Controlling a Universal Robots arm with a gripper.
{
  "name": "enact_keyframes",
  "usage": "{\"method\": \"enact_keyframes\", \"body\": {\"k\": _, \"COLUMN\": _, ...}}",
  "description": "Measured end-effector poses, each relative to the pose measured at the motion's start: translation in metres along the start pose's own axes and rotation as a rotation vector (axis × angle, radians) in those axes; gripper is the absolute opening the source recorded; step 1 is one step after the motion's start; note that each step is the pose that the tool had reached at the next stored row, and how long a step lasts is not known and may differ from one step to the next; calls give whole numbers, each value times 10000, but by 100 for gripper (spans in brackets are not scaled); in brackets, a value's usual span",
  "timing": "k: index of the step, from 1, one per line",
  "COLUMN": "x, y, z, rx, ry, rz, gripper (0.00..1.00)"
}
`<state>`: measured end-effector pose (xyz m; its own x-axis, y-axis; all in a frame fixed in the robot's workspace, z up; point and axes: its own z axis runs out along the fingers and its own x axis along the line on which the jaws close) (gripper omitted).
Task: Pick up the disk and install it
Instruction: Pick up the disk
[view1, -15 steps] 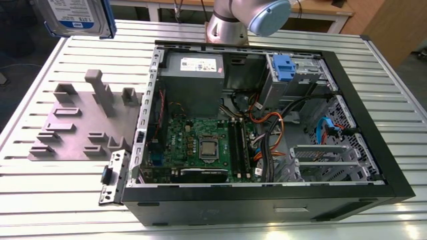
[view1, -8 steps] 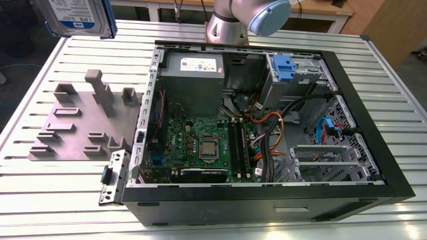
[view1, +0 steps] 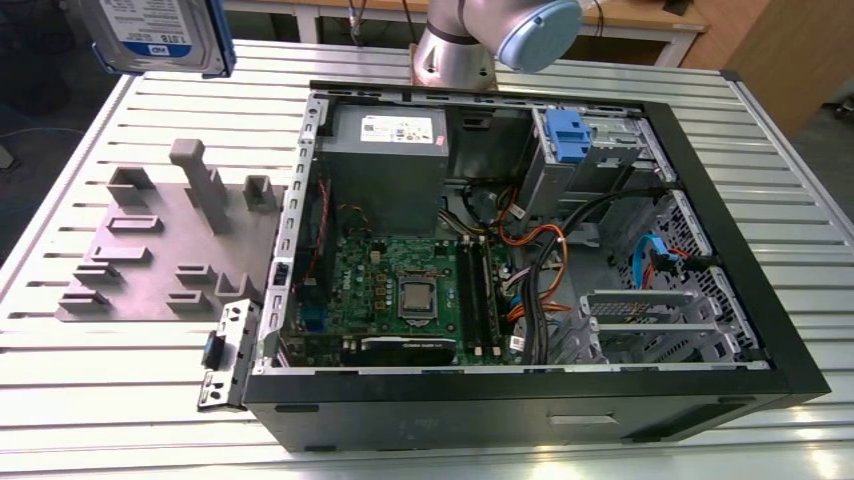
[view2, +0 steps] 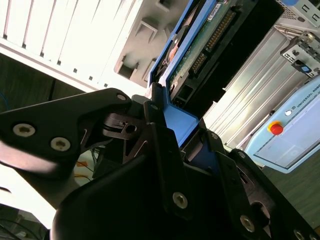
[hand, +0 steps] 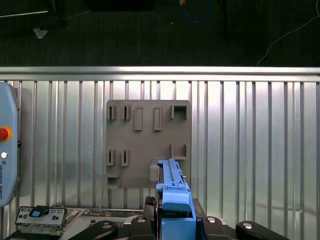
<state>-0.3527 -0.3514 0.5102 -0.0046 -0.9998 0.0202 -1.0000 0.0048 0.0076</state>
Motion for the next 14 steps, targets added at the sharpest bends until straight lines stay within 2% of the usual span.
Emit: {"method": "enact_keyframes", "body": {"k": 14, "x": 0, "y": -43, "z": 0, "rx": 0, "ry": 0, "rz": -2, "gripper": 36}}
